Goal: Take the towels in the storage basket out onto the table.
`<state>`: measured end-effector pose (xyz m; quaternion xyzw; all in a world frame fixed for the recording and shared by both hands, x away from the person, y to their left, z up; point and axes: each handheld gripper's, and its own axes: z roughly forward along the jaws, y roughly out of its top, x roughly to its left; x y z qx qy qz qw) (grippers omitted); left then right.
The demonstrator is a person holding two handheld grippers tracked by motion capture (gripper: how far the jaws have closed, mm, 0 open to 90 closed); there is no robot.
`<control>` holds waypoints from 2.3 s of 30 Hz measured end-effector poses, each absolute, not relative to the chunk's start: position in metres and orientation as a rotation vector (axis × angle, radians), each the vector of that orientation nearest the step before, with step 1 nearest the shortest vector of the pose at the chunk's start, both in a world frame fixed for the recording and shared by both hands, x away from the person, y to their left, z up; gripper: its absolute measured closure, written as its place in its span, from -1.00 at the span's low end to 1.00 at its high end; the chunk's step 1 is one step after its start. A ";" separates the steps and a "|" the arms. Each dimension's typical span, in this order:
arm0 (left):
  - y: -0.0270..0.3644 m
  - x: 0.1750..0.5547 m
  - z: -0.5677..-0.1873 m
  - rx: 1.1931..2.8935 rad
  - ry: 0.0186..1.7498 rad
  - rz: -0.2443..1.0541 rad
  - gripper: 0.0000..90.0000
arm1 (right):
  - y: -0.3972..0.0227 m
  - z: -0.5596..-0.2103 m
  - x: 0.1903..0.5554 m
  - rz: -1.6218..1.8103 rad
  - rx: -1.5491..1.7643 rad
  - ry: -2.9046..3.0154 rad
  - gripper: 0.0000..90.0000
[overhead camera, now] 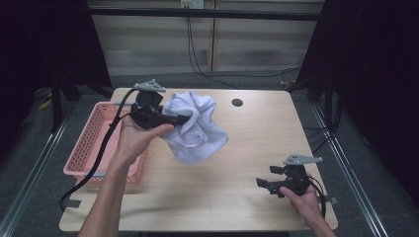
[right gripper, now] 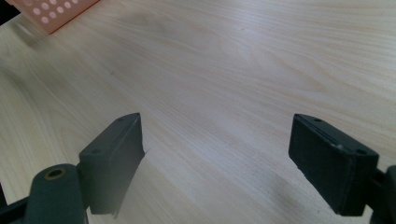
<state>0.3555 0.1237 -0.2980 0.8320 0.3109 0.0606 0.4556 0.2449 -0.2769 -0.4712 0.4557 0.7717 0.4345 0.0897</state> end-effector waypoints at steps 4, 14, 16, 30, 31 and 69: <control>0.101 0.348 -0.325 2.100 0.747 0.104 0.06 | -0.278 -0.471 0.245 1.284 1.361 2.292 -0.61; 0.060 0.335 -0.395 2.225 0.721 0.014 0.03 | -0.282 -0.471 0.245 1.276 1.371 2.280 -0.61; 0.057 0.333 -0.401 2.231 0.724 0.007 0.03 | -0.282 -0.471 0.245 1.274 1.371 2.283 -0.61; 0.047 0.316 -0.471 2.245 0.669 0.073 -0.29 | -0.279 -0.472 0.245 1.268 1.364 2.294 -0.60; 0.047 0.316 -0.471 2.245 0.669 0.073 -0.34 | -0.279 -0.472 0.245 1.268 1.364 2.294 -0.60; 0.098 0.271 -0.461 2.148 0.728 0.070 -0.11 | -0.150 -0.403 0.296 1.423 0.963 2.455 -0.06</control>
